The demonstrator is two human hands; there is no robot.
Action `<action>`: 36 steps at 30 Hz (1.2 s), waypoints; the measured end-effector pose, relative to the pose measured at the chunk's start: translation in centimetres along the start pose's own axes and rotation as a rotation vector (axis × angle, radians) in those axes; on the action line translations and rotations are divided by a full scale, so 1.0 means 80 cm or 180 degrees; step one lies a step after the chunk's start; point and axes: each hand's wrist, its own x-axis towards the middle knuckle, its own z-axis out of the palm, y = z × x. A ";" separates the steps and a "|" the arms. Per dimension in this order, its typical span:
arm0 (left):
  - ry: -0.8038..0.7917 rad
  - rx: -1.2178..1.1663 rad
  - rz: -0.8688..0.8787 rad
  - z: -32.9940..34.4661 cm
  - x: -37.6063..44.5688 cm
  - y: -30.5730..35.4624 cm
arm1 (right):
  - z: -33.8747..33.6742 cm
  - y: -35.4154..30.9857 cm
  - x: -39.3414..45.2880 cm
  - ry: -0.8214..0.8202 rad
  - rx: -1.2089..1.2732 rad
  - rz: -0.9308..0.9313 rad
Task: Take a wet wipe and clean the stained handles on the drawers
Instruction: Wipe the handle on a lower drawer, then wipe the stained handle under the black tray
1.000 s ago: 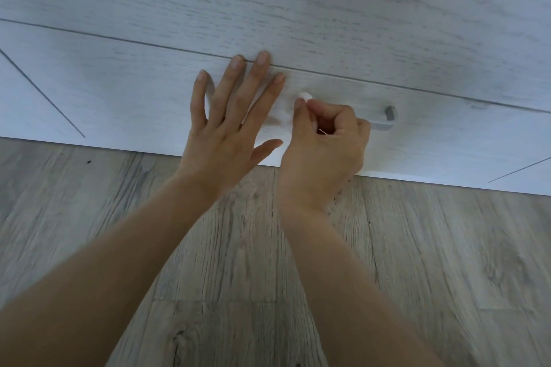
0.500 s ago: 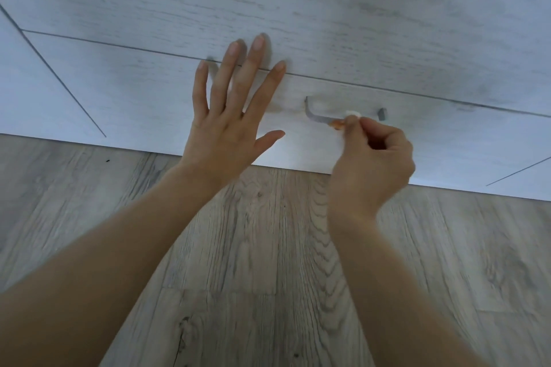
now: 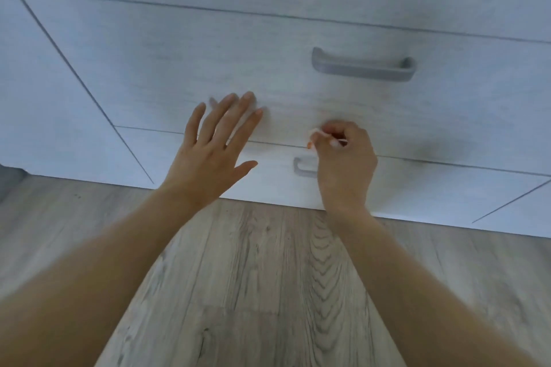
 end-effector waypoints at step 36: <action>-0.1878 -0.0130 -0.0978 -0.699 0.242 -0.383 | -0.067 -0.878 -0.037 -0.1927 -0.0576 -0.0013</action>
